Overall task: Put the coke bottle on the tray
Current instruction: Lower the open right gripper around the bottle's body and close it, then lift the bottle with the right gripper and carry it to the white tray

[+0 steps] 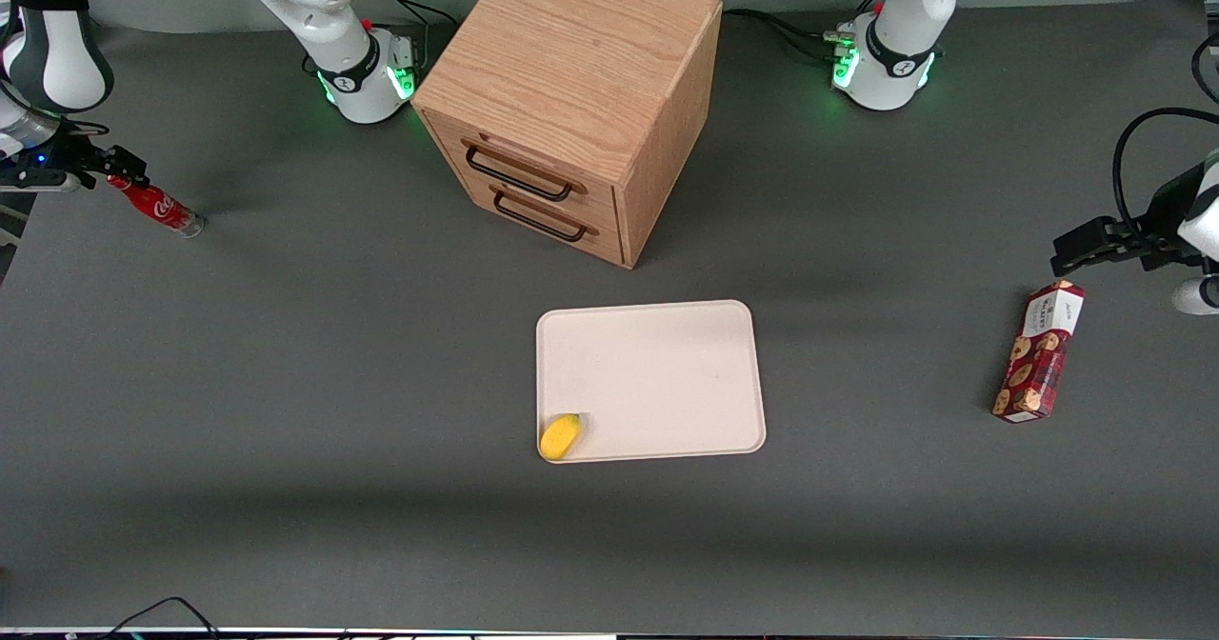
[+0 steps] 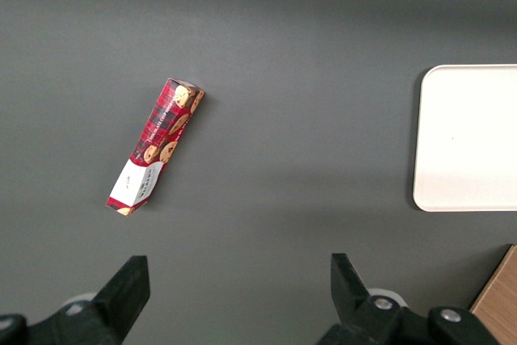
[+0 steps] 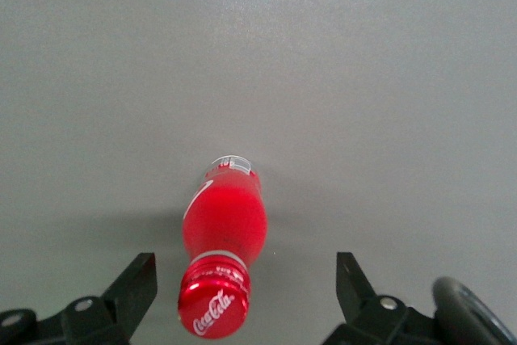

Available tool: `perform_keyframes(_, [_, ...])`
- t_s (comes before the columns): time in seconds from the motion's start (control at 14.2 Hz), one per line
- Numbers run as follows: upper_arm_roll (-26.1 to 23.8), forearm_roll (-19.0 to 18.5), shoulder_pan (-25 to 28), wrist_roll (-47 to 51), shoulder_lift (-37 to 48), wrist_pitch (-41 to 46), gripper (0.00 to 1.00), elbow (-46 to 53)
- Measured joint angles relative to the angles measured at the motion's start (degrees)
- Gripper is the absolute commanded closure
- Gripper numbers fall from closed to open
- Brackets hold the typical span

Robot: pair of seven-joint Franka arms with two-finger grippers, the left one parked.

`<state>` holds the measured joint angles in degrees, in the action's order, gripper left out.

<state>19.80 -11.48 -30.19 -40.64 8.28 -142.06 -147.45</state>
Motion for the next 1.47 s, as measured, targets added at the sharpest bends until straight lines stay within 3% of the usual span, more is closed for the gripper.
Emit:
perform_keyframes(0.07, [0.00,0.00,0.00,0.00,0.00,0.00,0.76,-0.02])
perform_keyframes(0.21, [0.00,0.00,0.00,0.00,0.00,0.02,1.00,-0.06])
perform_keyframes(0.7, [-0.05,0.03,0.30,0.10,0.12,0.62,1.00,0.08])
perform_keyframes(0.98, [-0.99,0.03,3.49,4.91,1.46,6.26,1.00,2.09])
perform_keyframes(1.47, [-16.31,0.07,7.72,23.21,2.74,34.56,1.00,24.56])
